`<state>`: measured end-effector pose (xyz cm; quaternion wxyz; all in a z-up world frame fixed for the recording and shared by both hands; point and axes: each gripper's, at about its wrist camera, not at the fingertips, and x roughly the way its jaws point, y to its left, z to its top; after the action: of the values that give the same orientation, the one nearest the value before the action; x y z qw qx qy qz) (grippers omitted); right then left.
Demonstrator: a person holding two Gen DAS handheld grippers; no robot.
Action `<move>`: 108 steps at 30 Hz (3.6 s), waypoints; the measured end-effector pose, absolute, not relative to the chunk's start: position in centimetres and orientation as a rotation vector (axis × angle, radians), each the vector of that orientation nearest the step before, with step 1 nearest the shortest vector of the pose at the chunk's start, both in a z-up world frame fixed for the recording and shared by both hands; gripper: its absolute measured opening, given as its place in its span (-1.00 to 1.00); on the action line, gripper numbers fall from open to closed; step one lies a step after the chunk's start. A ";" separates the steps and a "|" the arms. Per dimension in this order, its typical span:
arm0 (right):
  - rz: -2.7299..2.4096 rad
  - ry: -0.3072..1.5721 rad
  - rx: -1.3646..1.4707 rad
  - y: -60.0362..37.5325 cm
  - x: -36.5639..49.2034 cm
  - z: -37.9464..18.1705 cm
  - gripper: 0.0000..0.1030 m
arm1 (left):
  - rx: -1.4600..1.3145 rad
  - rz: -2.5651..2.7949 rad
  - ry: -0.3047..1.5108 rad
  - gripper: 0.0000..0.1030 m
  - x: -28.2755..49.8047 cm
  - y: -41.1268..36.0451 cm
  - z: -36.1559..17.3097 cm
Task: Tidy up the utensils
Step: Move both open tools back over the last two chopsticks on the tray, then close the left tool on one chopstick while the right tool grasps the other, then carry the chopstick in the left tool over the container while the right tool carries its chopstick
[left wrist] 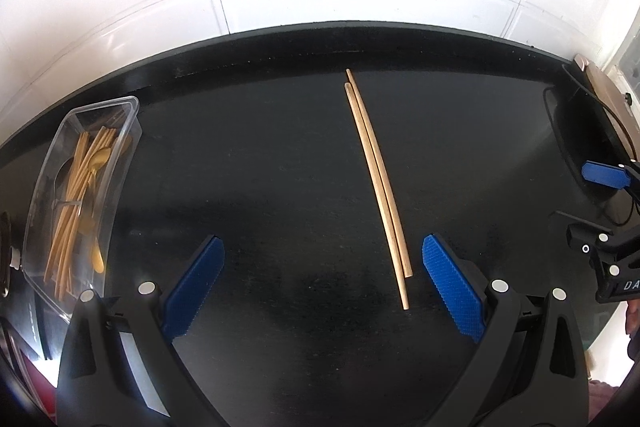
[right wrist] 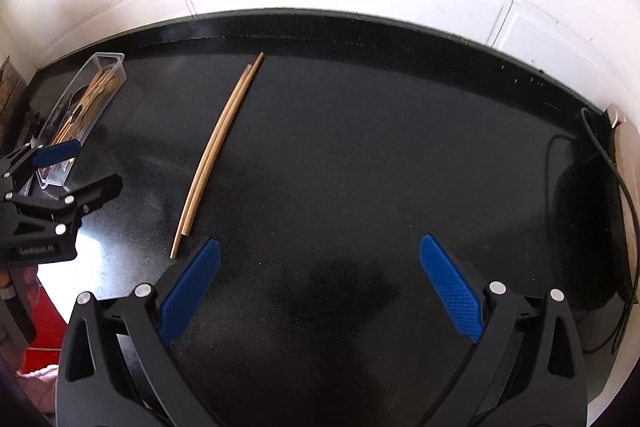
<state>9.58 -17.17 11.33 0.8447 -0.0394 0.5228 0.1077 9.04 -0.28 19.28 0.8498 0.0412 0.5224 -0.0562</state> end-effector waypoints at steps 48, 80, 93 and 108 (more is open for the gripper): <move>0.276 1.211 -0.231 -7.8 19.4 3.0 0.89 | 0.127 -0.143 1.226 0.90 20.6 2.9 10.7; 0.393 1.114 -0.288 -7.2 20.6 4.8 -0.83 | 0.187 -0.193 1.139 -0.90 27.1 6.0 12.8; 0.484 1.046 -0.019 -9.8 15.3 11.9 -0.85 | 0.200 -0.167 0.979 -0.90 22.8 5.5 20.5; 0.637 1.035 0.028 -3.7 9.2 14.1 -0.85 | 0.080 -0.034 0.926 -0.90 12.8 14.2 24.2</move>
<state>9.20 -3.69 14.15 0.8210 0.0131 0.4862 0.2992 12.80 14.22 24.20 0.8937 0.0387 0.4467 -0.0164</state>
